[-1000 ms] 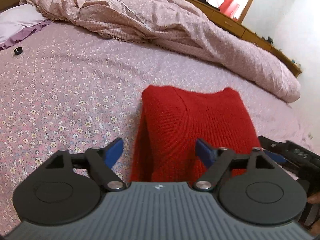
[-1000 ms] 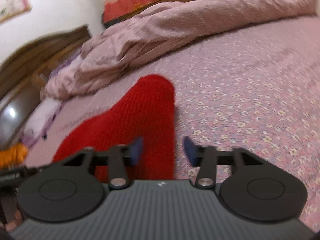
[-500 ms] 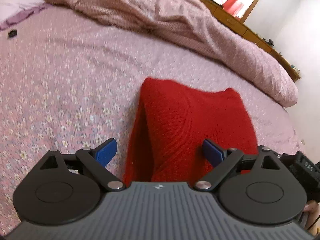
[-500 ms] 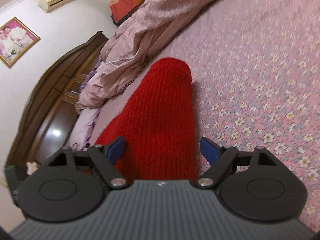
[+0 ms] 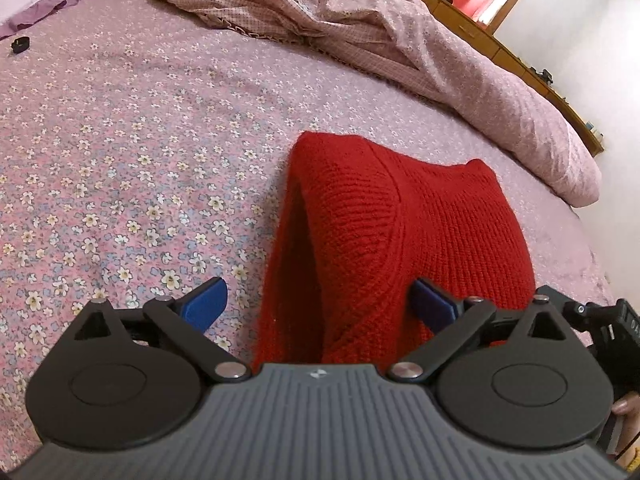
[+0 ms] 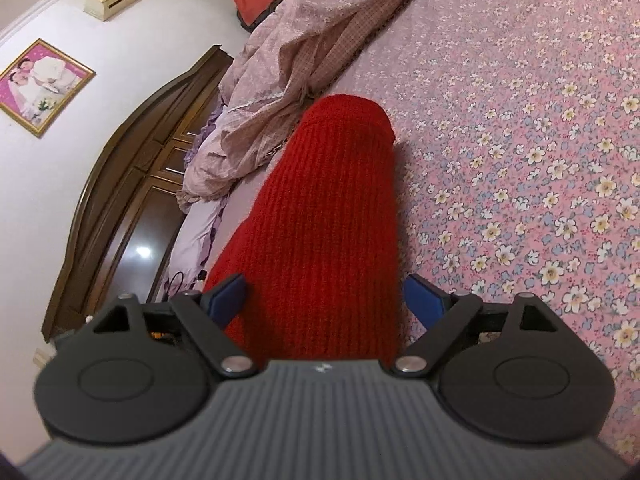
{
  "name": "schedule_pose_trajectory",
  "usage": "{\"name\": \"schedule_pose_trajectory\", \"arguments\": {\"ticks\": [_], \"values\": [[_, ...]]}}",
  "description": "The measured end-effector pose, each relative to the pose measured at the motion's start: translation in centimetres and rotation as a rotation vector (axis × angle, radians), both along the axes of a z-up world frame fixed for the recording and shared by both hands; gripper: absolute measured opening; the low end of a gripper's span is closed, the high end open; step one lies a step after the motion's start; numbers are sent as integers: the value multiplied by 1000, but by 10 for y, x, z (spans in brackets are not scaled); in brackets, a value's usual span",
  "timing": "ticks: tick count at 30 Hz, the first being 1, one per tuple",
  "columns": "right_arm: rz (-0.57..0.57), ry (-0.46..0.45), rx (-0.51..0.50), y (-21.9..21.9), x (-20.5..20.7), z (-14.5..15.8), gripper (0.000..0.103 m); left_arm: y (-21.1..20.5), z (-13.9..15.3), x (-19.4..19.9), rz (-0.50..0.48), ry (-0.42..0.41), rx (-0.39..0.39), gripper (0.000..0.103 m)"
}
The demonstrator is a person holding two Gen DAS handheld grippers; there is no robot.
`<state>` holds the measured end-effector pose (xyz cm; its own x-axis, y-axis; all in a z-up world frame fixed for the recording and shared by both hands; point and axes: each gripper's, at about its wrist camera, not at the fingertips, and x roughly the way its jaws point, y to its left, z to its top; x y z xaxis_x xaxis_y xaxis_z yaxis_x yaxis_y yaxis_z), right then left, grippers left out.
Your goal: Fold small clothes
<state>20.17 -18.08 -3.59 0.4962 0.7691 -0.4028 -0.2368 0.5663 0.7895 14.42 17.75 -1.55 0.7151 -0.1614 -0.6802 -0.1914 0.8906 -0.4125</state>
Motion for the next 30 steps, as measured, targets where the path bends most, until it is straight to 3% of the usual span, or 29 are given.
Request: {"name": "schedule_pose_trajectory", "arguments": {"ticks": [9,11,16,22,30], "values": [[68,8,16,16,15,-18,102,2,-9,6,5,26,13,103],[110,20,52,24,18,-19,96,5,-11,4,16,24,2,103],[90,9,126,26,10,-12,67,8,-11,1,25,11,-15,103],[57,-6,196,22,-7,14,57,0,0,-5,16,-25,-25,103],[15,-29,199,-15,-29,39,56,-42,14,-15,-76,-39,-40,102]]}}
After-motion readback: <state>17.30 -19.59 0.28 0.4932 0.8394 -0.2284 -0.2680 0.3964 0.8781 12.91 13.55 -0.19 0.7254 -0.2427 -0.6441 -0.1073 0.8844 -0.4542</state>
